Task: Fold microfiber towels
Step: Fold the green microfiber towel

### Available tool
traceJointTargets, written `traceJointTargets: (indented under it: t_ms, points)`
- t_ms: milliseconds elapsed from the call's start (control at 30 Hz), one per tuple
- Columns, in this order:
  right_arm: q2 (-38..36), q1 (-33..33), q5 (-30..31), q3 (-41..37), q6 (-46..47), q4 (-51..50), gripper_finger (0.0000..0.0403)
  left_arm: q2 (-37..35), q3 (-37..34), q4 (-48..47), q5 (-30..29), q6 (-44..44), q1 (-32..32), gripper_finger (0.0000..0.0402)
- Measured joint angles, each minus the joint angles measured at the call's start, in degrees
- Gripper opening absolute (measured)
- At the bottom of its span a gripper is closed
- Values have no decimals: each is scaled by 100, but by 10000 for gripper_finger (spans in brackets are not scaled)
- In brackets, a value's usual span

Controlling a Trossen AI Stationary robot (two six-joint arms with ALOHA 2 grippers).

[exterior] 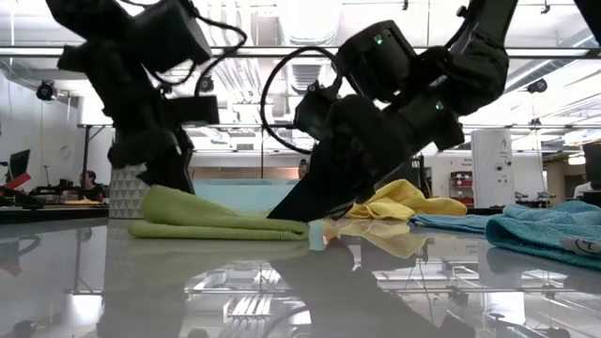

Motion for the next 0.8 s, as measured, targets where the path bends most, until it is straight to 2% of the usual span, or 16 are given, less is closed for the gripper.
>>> traceJointTargets:
  t_ms: [267,400,600,800]
  points:
    - [-398,-15,22,7,-314,6,18,-981,41,-74,36,-90,-56,1]
    - [-421,-129,47,58,-456,27,18,-1173,-74,159,589,-195,-322,1]
    - [-286,-299,1043,76,-760,69,18,-966,-454,1057,830,-218,-910,1]
    - [12,-448,1656,76,-723,150,18,-398,-639,1510,897,-756,-1080,1]
